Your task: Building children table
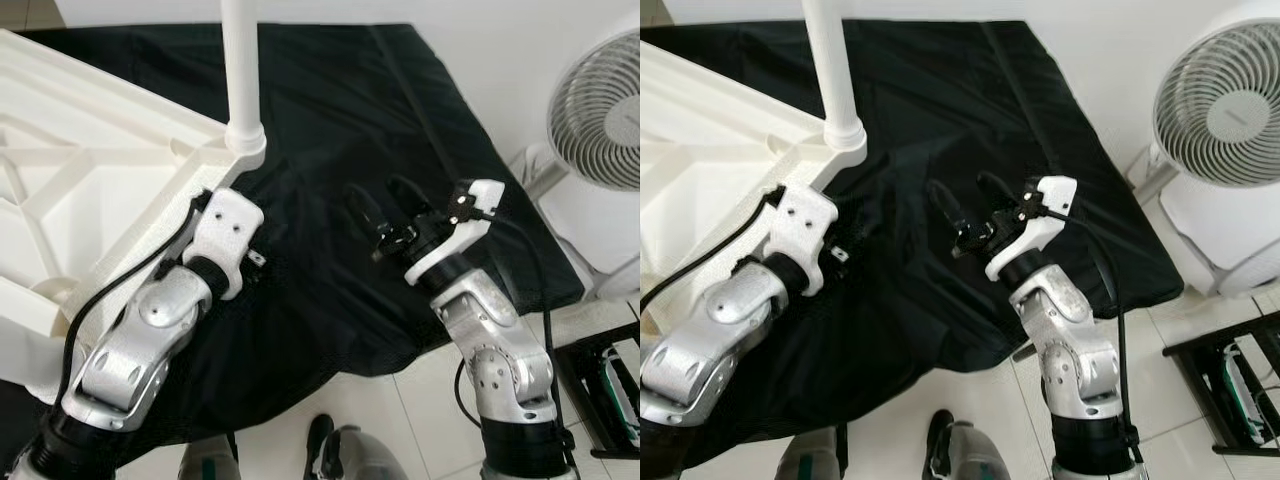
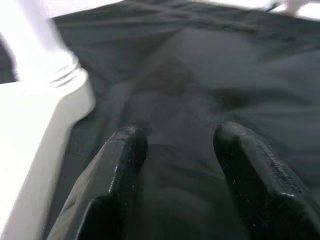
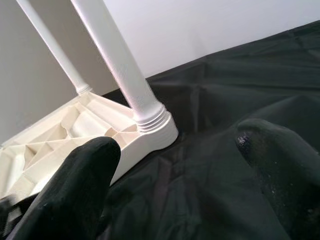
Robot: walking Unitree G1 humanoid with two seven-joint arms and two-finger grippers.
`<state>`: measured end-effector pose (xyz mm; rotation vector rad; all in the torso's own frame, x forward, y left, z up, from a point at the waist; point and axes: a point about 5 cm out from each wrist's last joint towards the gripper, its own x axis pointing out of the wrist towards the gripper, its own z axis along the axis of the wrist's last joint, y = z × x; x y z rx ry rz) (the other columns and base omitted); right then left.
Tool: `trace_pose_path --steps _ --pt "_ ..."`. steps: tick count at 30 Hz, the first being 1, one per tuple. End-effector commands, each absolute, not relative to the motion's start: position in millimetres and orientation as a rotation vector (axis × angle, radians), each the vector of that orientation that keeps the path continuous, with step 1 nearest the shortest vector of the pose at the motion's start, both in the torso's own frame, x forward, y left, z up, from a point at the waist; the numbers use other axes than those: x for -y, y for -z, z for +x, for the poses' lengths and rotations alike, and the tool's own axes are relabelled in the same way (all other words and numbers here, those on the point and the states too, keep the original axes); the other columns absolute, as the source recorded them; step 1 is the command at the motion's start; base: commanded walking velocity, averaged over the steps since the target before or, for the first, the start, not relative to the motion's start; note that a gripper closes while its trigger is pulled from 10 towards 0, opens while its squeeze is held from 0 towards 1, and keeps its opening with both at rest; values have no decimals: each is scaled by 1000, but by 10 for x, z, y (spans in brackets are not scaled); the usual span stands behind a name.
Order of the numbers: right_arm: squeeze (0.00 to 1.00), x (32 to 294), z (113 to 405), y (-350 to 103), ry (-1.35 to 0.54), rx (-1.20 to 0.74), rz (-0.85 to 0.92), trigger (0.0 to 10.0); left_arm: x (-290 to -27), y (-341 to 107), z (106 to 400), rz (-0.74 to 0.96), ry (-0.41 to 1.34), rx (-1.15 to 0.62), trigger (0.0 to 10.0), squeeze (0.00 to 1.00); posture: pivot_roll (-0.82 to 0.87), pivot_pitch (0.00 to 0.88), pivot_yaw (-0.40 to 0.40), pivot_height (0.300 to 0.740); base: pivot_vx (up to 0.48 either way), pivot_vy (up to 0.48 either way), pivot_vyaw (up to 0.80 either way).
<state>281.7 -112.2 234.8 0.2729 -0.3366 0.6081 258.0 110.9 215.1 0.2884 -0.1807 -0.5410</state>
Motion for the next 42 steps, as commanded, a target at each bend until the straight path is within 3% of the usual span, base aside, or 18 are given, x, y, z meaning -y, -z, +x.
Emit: trace_pose_path --steps 1,12,22,32,42 --pt "0 1119 2843 -2312 -607 331 257 10000 -1054 -2150 2484 272 534 195 10000 0 217 248 -138 740 0 0 0" --pt "0 1131 3075 -2228 -516 304 156 10000 -1155 -2127 2276 226 436 232 10000 0 253 243 -173 740 0 0 0" --pt "0 1181 3294 -2119 -429 277 97 10000 -1569 -2170 1969 174 351 220 10000 0 320 234 -196 740 0 0 0" --pt "0 1120 3395 -2078 -446 287 75 10000 -1641 -2354 1704 147 393 325 10000 0 347 232 -209 740 0 0 0" --pt "0 1057 3465 -2053 -477 289 67 10000 -1667 -2373 1431 92 515 303 10000 0 371 239 -220 740 0 0 0"
